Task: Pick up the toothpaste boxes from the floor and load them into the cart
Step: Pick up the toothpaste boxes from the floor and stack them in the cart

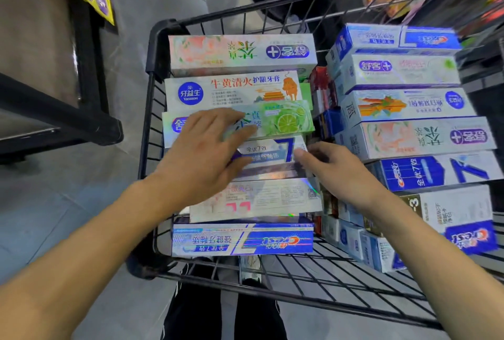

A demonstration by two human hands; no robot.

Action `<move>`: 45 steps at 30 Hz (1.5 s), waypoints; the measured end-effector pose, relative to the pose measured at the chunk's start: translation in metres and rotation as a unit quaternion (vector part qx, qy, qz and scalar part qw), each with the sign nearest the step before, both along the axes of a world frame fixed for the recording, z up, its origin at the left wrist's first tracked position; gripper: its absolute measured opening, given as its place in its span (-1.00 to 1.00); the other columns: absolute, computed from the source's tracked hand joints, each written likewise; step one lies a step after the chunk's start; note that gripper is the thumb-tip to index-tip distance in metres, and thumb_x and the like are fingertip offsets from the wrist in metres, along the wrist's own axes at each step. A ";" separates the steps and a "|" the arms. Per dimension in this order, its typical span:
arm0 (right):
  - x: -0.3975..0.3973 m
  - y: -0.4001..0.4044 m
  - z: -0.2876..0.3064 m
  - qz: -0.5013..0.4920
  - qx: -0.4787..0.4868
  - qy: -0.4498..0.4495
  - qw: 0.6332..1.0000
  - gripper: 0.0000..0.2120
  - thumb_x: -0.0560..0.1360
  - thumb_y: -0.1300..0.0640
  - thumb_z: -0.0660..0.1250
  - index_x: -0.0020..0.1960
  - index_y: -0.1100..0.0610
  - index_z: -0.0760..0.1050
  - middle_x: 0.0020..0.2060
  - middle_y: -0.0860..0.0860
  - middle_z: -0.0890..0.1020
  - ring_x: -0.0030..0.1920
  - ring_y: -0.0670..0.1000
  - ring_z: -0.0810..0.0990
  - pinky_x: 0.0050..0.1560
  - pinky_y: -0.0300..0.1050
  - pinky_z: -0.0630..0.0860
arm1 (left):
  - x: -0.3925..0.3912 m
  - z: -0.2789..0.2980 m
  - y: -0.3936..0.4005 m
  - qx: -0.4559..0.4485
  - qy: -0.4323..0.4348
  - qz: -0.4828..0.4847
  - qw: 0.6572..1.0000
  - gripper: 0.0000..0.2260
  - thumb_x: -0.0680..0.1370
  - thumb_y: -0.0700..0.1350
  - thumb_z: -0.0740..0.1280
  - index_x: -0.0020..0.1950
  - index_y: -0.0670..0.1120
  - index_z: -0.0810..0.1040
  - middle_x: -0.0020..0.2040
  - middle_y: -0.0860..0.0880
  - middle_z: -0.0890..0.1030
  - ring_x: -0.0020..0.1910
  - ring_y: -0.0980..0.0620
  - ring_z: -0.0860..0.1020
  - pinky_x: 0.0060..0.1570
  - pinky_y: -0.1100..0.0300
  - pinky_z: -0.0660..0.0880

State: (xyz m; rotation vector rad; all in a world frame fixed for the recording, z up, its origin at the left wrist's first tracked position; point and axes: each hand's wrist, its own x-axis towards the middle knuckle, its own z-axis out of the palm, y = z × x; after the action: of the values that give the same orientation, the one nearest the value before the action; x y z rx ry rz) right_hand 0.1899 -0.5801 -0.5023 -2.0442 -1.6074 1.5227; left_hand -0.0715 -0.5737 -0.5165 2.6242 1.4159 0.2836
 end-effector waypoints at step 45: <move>-0.008 -0.026 0.018 -0.351 0.116 0.097 0.924 -0.77 0.62 0.12 0.33 0.25 0.15 0.49 0.06 0.08 0.68 0.11 0.12 0.67 0.17 0.11 0.60 | -0.006 0.001 -0.023 -0.025 0.078 0.100 0.992 -0.37 0.67 0.22 -0.01 0.59 -0.16 0.25 0.57 -0.19 0.29 0.58 -0.18 0.21 0.52 -0.25 0.14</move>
State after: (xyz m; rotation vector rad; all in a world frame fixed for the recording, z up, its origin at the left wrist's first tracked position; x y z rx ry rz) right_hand 0.1818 -0.6059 -0.4847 -1.9421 -0.7879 1.1501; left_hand -0.0779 -0.5968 -0.5158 2.5140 1.7167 0.0652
